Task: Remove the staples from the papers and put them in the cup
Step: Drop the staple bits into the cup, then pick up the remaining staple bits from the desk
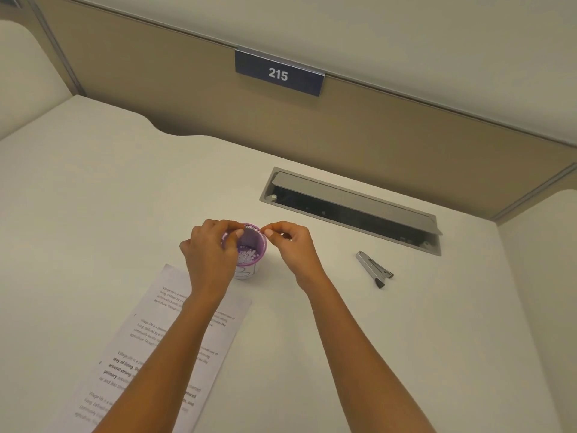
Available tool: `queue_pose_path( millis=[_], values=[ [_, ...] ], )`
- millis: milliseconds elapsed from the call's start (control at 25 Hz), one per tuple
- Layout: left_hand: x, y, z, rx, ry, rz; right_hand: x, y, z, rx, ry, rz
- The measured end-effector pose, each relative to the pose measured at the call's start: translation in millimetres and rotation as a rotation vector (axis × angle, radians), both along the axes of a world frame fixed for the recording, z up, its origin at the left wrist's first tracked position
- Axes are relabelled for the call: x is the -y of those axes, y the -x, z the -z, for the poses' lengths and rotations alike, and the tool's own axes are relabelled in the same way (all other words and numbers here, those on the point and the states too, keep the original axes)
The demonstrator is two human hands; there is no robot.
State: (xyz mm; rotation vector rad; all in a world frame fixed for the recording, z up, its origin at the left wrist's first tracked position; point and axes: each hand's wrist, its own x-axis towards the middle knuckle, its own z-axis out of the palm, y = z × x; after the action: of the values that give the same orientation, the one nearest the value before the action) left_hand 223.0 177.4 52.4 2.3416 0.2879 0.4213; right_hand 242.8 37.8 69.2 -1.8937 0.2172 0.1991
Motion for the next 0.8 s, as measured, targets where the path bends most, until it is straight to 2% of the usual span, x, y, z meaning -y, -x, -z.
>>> queue_pose_path(
  millis=[160,240,440,560,640,800],
  values=[
    [35.2,23.9,-7.6,0.151,0.148,0.093,36.5,25.2,-7.8,-0.076,-0.297,0.174],
    [71.6,41.2,-5.8,0.164,0.204,0.184,67.0,40.3,-1.1,-0.095,-0.407,0.267],
    [171.3,73.2,21.9,0.004,0.287,0.378,158.9,80.0,25.3,-0.112,-0.558,0.469],
    [226.9,84.3,39.6,-0.107,0.263,0.452,217.6,107.7,42.6,-0.12,-0.598,0.553],
    [263.6,88.6,48.6,-0.157,0.217,0.502,256.3,126.0,53.9,-0.107,-0.501,0.6],
    [319.4,86.5,65.4,-0.185,0.006,0.565,320.1,149.4,82.6,-0.061,0.104,0.657]
  ],
)
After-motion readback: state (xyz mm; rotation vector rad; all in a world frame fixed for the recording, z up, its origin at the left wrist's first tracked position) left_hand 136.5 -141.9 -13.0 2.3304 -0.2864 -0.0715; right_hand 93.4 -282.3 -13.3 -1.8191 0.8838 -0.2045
